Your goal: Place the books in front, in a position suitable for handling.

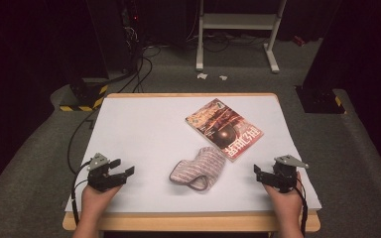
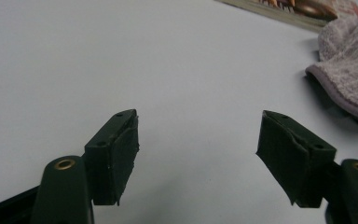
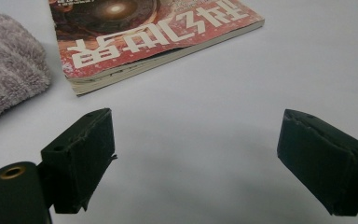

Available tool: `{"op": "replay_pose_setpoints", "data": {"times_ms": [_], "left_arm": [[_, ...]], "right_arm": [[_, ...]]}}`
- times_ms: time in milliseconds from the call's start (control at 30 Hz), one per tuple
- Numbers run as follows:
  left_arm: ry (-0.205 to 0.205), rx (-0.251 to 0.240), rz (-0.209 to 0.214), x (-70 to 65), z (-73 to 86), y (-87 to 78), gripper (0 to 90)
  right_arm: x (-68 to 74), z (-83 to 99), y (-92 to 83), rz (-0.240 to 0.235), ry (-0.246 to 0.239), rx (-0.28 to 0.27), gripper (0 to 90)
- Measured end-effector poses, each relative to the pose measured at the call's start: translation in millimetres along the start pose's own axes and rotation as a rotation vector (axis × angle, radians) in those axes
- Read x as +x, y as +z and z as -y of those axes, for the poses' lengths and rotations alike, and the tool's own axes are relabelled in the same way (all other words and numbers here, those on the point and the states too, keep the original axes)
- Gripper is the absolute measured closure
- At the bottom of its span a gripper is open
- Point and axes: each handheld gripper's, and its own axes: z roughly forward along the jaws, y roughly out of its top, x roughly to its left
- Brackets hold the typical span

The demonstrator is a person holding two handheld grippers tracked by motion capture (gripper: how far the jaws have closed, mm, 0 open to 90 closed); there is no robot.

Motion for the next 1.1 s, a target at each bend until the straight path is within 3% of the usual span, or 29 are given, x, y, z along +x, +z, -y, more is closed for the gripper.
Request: {"op": "replay_pose_setpoints", "data": {"times_ms": [200, 300, 567, 800, 933, 1000, 1100], "left_arm": [[0.018, -0.019, 0.018, -7.8, -1.5, 2.7, 32.4], [0.02, -0.017, 0.015, -12.2, -3.0, 5.6, 30.8], [0.074, -0.012, -0.014, -25.3, -7.4, 10.6, 33.9], [0.092, 0.011, 0.017, -30.6, -6.8, 12.9, 37.5], [0.079, 0.01, 0.07, -35.7, -9.8, 13.5, 36.4], [0.1, 0.005, 0.079, -44.6, -13.1, 16.2, 31.8], [0.114, -0.001, 0.11, -55.8, -18.9, 20.3, 31.9]], "right_arm": [[1.4, 3.0, -1.1, -0.03, -0.007, -0.006, 11.0], [1.7, 4.1, -1.9, -0.043, -0.012, -0.005, 10.9], [-1.8, 5.0, -8.1, -0.065, -0.001, -0.04, 12.0], [-5.5, 3.4, -8.9, -0.094, 0.024, -0.059, 16.8], [-6.4, 2.7, -9.9, -0.092, 0.029, -0.062, 17.8], [-6.6, 3.3, -8.9, -0.091, 0.033, -0.057, 18.9], [-6.6, 3.4, -8.5, -0.087, 0.034, -0.06, 16.9]]}}
